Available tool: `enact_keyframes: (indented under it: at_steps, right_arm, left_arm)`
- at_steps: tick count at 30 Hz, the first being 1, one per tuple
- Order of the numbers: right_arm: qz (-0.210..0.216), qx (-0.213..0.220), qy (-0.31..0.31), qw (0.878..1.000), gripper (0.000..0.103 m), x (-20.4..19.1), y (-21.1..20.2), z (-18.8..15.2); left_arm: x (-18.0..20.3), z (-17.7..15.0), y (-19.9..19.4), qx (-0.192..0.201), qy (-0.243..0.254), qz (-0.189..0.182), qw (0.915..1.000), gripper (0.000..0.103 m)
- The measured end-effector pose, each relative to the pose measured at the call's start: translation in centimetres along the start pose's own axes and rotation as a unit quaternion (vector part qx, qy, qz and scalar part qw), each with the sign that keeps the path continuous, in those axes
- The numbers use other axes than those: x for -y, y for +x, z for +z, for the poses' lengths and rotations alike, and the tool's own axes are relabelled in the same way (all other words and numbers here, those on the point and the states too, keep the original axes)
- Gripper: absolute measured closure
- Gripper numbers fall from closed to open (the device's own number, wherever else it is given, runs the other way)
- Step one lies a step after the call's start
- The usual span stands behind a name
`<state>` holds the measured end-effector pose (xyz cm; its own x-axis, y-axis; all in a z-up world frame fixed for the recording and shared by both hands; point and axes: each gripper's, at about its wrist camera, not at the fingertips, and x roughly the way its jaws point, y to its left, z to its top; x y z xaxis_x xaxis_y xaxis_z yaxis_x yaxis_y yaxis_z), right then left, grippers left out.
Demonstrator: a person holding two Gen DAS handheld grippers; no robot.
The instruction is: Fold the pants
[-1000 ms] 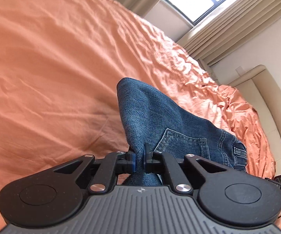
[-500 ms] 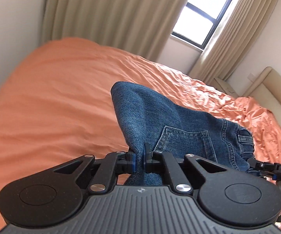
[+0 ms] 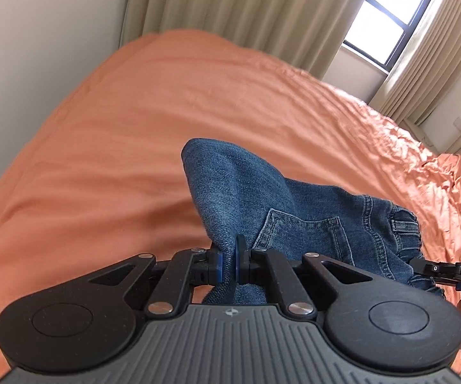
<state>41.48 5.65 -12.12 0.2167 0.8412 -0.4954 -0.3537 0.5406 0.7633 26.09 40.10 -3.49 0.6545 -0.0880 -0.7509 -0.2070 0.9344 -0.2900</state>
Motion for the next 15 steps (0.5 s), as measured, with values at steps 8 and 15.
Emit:
enact_keyframes:
  at_steps: [8,15]
  right_arm:
    - [-0.042,-0.032,0.054,0.997,0.085,7.8,3.9,-3.1]
    - [-0.045,-0.005,0.097,0.994,0.084,10.3,5.3,-5.4]
  left_arm:
    - [-2.1,-2.9,8.3,-0.038,0.01,-0.002,0.9992,0.096]
    - [-4.2,-4.4,11.4,-0.058,-0.003,-0.004,0.9983,0.068]
